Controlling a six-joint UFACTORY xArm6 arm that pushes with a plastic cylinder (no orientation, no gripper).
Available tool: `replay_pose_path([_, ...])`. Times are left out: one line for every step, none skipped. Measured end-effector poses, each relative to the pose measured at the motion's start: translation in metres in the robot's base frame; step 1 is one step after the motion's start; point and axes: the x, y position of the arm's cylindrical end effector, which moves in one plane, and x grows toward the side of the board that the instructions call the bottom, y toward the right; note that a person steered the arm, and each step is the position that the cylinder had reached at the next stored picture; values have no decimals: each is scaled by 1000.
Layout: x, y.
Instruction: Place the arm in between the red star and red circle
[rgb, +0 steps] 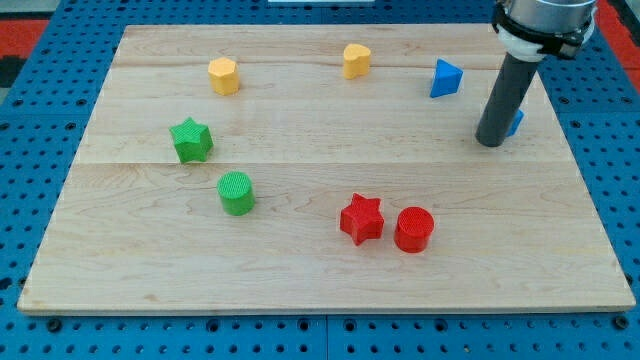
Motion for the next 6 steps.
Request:
replay_pose_path([-10, 1])
replay_pose_path([27, 5])
replay_pose_path([68, 5])
replay_pose_path([68, 5])
replay_pose_path([91, 5])
replay_pose_path([106, -32])
